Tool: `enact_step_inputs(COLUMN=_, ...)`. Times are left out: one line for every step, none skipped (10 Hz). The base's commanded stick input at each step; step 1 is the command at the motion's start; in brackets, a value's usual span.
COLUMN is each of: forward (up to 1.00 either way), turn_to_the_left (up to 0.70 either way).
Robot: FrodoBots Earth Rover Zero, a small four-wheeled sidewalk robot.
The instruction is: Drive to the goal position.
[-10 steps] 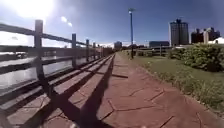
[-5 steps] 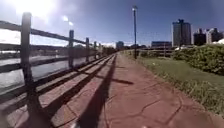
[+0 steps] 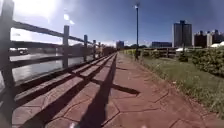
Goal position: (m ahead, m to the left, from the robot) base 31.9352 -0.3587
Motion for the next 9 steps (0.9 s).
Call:
enact_step_inputs(forward=0.85, turn_to_the_left=0.00)
enact_step_inputs(forward=0.85, turn_to_the_left=0.00)
enact_step_inputs(forward=0.85, turn_to_the_left=-0.12)
enact_step_inputs(forward=0.85, turn_to_the_left=-0.34)
enact_step_inputs(forward=0.85, turn_to_the_left=-0.18)
enact_step_inputs(forward=0.85, turn_to_the_left=0.00)
enact_step_inputs(forward=0.85, turn_to_the_left=0.00)
enact_step_inputs(forward=0.85, turn_to_the_left=0.00)
enact_step_inputs(forward=0.85, turn_to_the_left=0.00)
